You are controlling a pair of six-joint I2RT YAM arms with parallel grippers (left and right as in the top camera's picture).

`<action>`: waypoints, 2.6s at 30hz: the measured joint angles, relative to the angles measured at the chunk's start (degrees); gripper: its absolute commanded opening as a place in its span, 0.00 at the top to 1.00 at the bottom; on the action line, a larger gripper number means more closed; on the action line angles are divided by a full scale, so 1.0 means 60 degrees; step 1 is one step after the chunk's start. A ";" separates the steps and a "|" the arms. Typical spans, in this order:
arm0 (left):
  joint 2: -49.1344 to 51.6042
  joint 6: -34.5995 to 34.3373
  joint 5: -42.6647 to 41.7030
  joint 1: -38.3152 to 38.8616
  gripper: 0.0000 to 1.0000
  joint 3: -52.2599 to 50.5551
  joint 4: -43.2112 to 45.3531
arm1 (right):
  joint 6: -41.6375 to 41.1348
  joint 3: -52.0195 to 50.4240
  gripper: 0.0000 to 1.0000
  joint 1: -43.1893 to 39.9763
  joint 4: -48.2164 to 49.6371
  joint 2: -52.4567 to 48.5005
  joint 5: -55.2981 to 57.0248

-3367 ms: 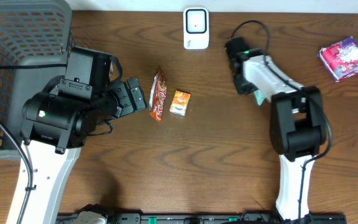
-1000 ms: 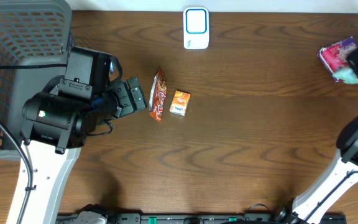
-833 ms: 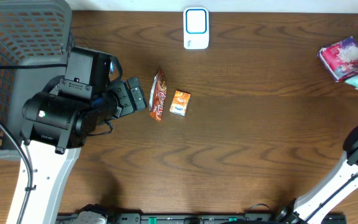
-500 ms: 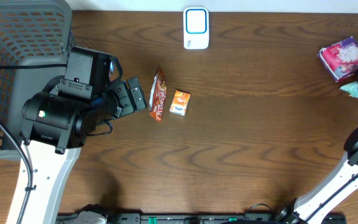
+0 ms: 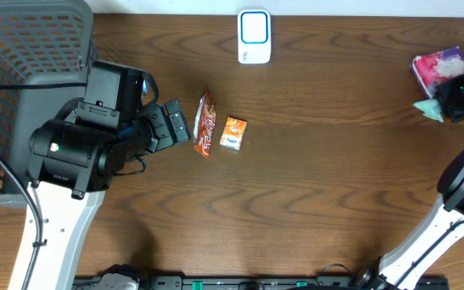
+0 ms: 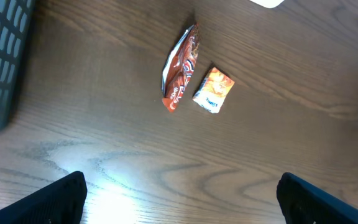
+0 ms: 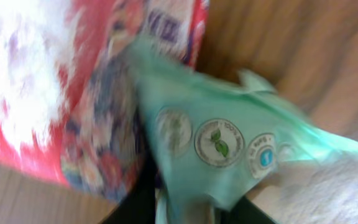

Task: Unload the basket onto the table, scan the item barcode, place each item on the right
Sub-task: 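Carry the mint-green packet right and place it beside the purple-red bag, then reach the right gripper back toward the orange packet, then grasp the orange packet with the right gripper and lift it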

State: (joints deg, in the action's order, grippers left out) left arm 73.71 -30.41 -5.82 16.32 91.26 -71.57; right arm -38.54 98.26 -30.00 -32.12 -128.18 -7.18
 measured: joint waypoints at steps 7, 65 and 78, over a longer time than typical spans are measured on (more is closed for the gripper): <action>0.0000 0.0000 0.0000 0.0004 0.02 0.0000 0.0000 | 0.0036 0.0470 0.40 0.0146 -0.0739 0.0149 -0.0306; 0.0000 0.0000 0.0000 0.0004 0.02 0.0000 0.0000 | -0.0929 -0.5155 0.42 0.9479 0.3060 0.2495 -0.2368; 0.0000 0.0000 0.0000 0.0004 0.02 0.0000 0.0000 | -0.1300 -0.5096 0.99 0.9479 0.4342 0.1698 -0.3209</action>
State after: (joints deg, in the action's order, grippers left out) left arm 73.71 -30.41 -5.82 16.34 91.26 -71.57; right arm -46.35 67.68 26.87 -6.07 -117.99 -26.44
